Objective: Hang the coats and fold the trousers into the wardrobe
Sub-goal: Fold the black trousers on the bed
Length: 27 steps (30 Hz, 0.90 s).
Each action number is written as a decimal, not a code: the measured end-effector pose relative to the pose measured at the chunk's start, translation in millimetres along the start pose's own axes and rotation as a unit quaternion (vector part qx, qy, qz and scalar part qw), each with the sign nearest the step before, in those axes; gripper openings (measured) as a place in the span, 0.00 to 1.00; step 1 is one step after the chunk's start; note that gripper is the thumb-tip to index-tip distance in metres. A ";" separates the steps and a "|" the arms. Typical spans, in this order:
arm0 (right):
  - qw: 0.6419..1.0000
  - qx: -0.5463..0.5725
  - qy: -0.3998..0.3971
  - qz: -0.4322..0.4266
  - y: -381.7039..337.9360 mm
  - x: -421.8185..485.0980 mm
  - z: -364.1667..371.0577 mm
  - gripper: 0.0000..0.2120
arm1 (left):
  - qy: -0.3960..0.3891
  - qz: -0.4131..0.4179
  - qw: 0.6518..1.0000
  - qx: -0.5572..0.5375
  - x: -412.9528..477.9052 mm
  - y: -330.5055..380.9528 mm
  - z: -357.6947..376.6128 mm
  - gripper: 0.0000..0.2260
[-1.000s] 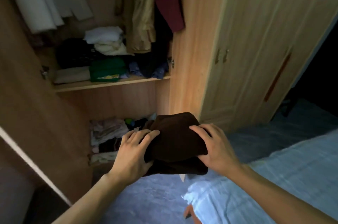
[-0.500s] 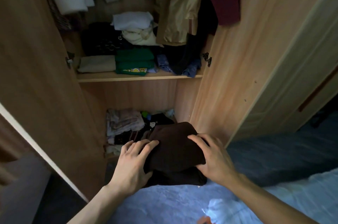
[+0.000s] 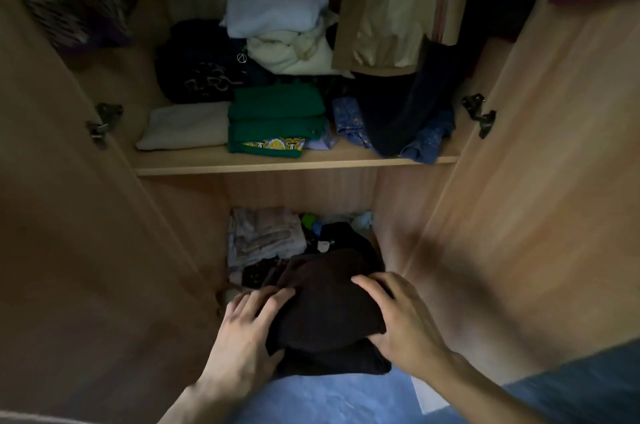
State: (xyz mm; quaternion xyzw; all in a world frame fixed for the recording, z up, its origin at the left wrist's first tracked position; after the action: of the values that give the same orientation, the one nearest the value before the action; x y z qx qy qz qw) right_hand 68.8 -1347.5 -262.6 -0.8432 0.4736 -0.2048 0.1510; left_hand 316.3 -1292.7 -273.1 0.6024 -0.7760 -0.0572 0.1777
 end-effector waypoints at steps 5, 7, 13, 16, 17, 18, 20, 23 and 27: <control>1.000 -0.003 0.000 -0.017 56.2 75.1 79.7 0.42 | 0.027 -0.026 0.999 -0.017 52.6 -75.2 75.1 0.44; 1.000 -0.015 -0.004 -0.021 87.5 103.9 127.4 0.44 | 0.044 -0.030 0.998 -0.012 72.7 -109.6 118.9 0.45; 0.997 -0.040 0.036 -0.052 174.5 163.9 268.7 0.46 | 0.088 -0.033 0.995 0.020 111.2 -207.2 257.5 0.43; 0.995 -0.038 0.054 -0.069 207.4 179.3 324.7 0.46 | 0.095 -0.042 0.994 0.023 119.7 -239.2 313.2 0.33; 0.995 -0.042 0.060 -0.074 219.0 181.2 343.8 0.46 | 0.094 -0.048 0.994 0.024 121.6 -248.5 331.2 0.33; 0.994 -0.044 0.064 -0.077 229.6 181.9 360.8 0.46 | 0.099 -0.045 0.994 0.019 122.4 -255.1 347.7 0.32; 0.994 -0.036 0.070 -0.081 251.3 185.4 390.4 0.44 | 0.116 -0.033 0.993 0.010 127.4 -265.4 375.9 0.32; 0.991 -0.010 0.090 -0.094 276.4 190.6 427.0 0.42 | 0.136 -0.008 0.991 -0.003 134.2 -281.0 415.4 0.34; 0.990 -0.015 0.083 -0.109 294.8 204.1 463.0 0.44 | 0.161 -0.017 0.987 -0.011 135.5 -304.2 453.7 0.40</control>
State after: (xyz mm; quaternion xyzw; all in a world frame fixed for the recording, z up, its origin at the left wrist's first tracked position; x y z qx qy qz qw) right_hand 173.1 -1644.2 -756.5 -0.8719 0.3930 -0.2822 0.0754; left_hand 409.5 -1560.4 -759.3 0.6150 -0.7261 0.0286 0.3062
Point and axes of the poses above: each hand's wrist, its own x-axis towards the middle knuckle, its own z-axis out of the palm, y = z × x, the point moved 5 cm from there along x, towards the middle knuckle, and after that the axes turned 5 degrees about x, right-handed, at the moved point
